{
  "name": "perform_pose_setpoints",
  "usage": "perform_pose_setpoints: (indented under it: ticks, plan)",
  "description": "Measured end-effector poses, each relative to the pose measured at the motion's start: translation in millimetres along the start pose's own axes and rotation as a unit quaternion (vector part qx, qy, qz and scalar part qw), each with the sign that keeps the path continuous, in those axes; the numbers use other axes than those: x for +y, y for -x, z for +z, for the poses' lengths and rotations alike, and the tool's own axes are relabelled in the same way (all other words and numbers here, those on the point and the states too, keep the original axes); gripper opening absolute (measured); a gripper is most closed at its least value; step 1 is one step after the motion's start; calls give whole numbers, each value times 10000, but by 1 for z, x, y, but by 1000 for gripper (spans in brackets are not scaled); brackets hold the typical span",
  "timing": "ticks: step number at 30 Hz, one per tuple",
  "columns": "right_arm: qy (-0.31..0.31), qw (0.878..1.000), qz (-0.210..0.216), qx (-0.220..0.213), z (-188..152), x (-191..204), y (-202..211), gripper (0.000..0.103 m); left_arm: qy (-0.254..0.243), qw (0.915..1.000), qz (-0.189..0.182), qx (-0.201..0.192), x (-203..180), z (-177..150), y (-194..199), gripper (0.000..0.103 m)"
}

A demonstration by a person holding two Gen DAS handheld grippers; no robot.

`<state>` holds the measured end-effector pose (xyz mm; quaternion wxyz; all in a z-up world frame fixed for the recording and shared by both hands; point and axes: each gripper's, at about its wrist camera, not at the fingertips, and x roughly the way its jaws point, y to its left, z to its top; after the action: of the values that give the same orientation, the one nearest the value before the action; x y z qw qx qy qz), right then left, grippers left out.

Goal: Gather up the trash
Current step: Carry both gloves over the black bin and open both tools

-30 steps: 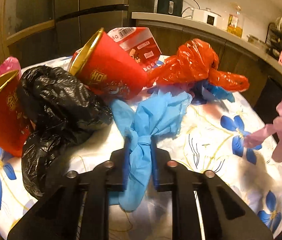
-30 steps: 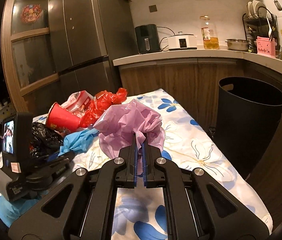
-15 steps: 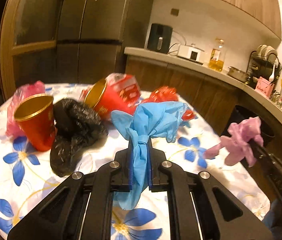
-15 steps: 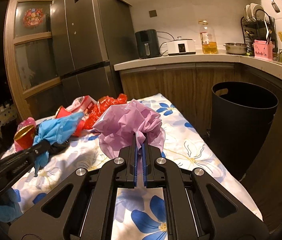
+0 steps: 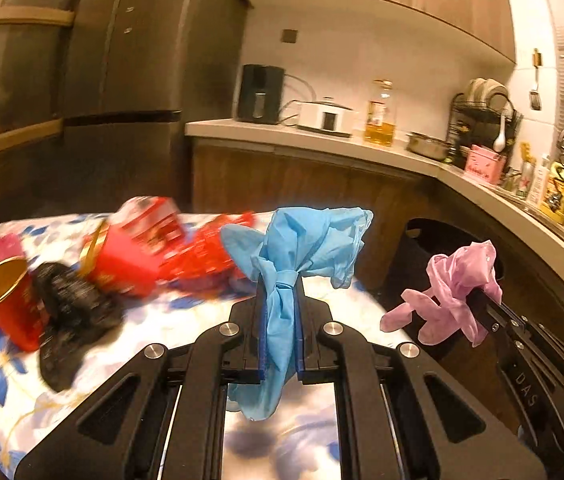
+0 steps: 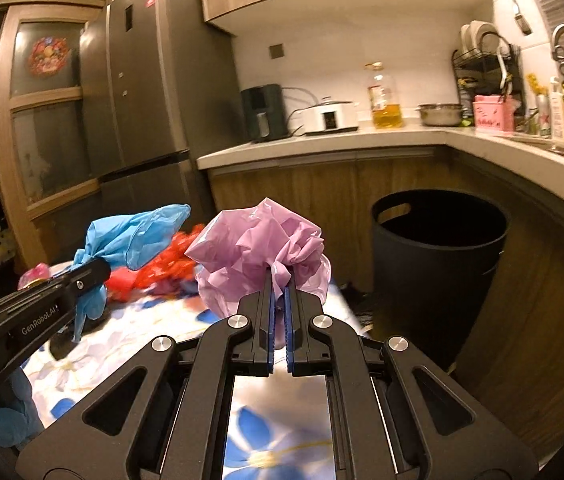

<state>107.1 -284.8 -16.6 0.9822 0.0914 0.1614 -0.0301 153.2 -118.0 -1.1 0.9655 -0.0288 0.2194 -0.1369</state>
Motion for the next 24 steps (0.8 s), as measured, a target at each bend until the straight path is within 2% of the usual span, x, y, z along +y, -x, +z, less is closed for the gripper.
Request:
perform_pose_setpoints:
  ticks: [12,24]
  plan:
    - [-155,9945,-915,-482,44,-87,-11,4,-537,9959,-715,-118,-96,33,-52,10]
    - [-151,9875,-1396,-709,78,-141,-35,4,-732,9887,-1296,-159,-168,54,-109,10]
